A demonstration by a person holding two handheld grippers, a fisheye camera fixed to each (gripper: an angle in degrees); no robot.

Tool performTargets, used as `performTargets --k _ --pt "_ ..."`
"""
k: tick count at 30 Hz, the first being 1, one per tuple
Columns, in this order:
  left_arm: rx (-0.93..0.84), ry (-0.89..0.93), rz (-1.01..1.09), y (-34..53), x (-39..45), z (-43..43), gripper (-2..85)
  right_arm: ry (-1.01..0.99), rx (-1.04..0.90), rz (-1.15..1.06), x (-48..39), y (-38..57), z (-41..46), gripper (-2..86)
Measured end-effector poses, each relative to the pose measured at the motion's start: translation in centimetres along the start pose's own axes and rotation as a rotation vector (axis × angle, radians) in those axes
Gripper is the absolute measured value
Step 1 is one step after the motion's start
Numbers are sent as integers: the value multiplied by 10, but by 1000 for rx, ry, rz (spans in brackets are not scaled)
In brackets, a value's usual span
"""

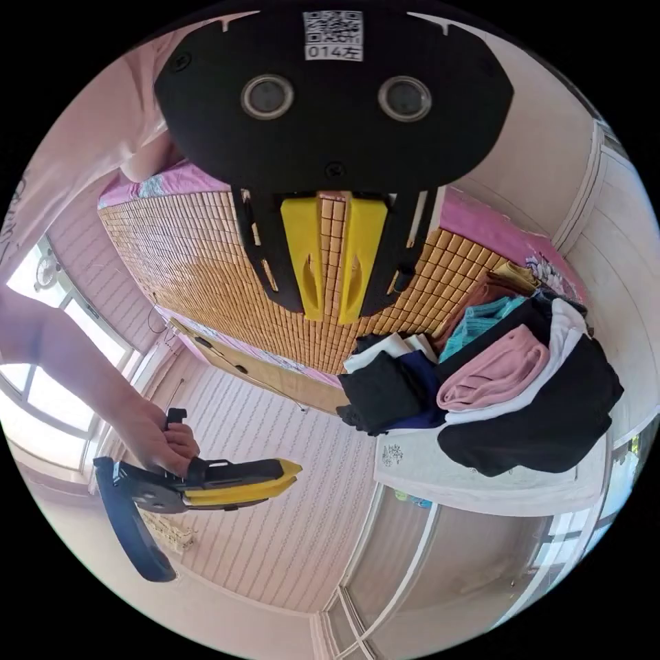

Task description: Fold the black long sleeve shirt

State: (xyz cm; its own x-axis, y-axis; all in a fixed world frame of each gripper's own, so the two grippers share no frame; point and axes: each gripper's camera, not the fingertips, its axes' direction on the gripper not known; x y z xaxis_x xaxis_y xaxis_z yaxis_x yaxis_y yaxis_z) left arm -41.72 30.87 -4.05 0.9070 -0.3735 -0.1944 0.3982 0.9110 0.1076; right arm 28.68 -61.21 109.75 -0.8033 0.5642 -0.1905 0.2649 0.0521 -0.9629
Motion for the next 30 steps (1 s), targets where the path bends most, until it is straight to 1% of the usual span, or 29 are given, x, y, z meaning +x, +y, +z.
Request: performTargets --k 6,12,14,21,23,26,28,30 --pt "85 -49 -20 20 -15 -63 58 -8 7 -48 -40 -13 -30 81" --pt "155 -179 -110 26 -55 -109 73 -65 -7 -93 -60 -37 -27 82" --pt "177 -258 -110 22 -71 -122 78 -96 -15 -105 -64 -50 -20 83" --pt "172 -375 -167 13 -108 -136 98 -201 -20 -149 -72 -115 17 92" --pt "210 -422 -210 14 -118 -142 101 -212 -27 -168 -74 -132 27 94" --pt "233 -402 -225 8 -133 -138 113 -222 -21 -182 -75 -156 43 97" --pt "228 -385 -237 1 -142 -131 116 -188 -42 -179 -74 -171 57 97" --pt "215 -381 -241 -5 -147 -122 115 -200 -107 -148 -66 -184 80 93"
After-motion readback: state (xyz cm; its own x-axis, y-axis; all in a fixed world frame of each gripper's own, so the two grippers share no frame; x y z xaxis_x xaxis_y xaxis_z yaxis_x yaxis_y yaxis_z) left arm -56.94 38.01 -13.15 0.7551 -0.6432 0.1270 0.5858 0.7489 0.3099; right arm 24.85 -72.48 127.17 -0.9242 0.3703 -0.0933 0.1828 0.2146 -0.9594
